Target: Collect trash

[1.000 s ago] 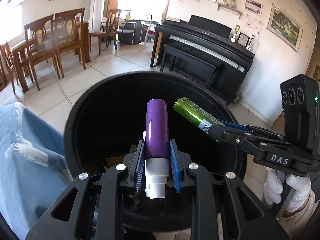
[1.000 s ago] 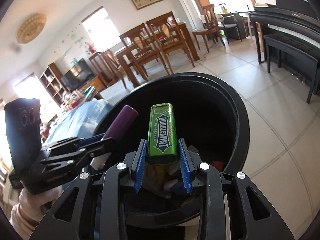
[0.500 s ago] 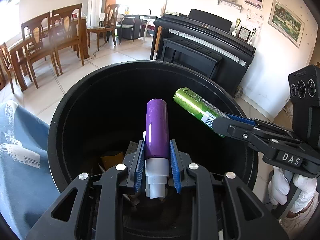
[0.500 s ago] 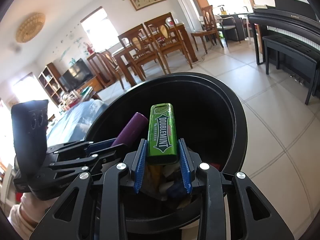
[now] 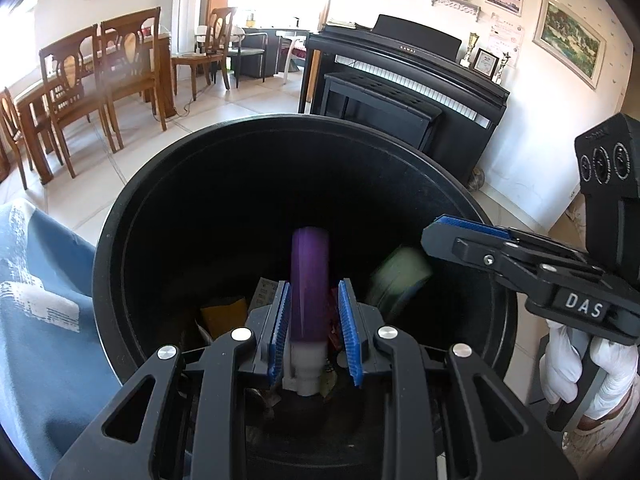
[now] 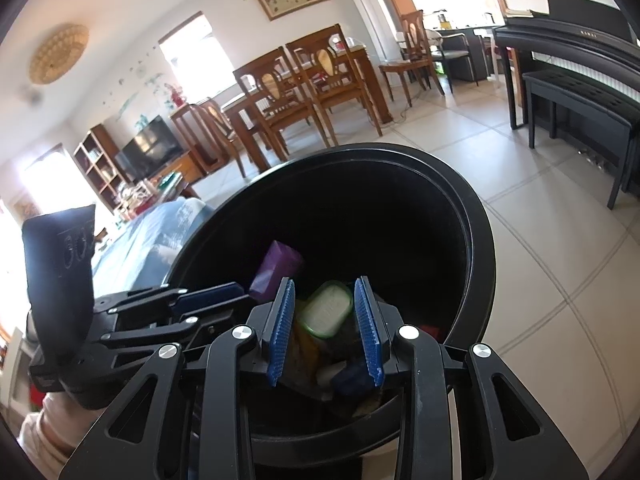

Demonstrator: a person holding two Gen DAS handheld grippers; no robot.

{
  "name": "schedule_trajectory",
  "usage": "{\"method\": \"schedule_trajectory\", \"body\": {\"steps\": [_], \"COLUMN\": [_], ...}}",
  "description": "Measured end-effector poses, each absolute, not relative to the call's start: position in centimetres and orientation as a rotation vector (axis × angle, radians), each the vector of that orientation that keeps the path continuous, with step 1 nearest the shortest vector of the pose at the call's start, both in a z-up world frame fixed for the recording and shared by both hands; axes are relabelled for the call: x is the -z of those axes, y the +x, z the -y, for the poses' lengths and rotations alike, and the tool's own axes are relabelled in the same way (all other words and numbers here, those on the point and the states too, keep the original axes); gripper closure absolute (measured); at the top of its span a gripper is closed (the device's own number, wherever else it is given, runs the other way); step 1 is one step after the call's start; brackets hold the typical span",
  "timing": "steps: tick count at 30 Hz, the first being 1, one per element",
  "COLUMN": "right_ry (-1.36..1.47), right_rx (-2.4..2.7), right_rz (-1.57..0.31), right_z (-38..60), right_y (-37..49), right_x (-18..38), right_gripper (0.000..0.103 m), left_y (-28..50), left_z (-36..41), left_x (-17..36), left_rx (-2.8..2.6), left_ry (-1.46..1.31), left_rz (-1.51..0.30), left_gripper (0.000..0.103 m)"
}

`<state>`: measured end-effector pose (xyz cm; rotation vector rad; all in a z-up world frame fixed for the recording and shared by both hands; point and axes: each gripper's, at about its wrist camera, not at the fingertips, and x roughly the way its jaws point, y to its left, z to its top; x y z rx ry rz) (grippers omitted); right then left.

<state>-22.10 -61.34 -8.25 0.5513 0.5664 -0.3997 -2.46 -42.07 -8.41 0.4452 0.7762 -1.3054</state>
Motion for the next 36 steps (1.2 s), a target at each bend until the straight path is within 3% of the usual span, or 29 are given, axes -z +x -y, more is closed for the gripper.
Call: {"method": "schedule_trajectory", "body": {"steps": [8, 12, 21, 36], "right_ry": [0.543, 0.537, 0.515, 0.472], "right_rx": [0.403, 0.404, 0.408, 0.394], "right_rz": [-0.576, -0.576, -0.565, -0.527], "right_z": [60.4, 59.8, 57.8, 52.4], "right_y": [-21.5, -21.3, -20.3, -15.5], "right_x": [8.6, 8.5, 7.6, 5.6], "right_gripper": [0.061, 0.055, 0.037, 0.007], "left_y": [-3.4, -3.9, -3.9, -1.0], "left_z": [41.1, 40.0, 36.3, 28.4], "left_x": [7.9, 7.1, 4.9, 3.1], "left_rx": [1.293, 1.269, 1.195, 1.056], "left_ry": [0.468, 0.466, 0.419, 0.324], "left_rz": [-0.727, -0.664, -0.566, -0.525], "left_gripper": [0.072, 0.043, 0.006, 0.005]}}
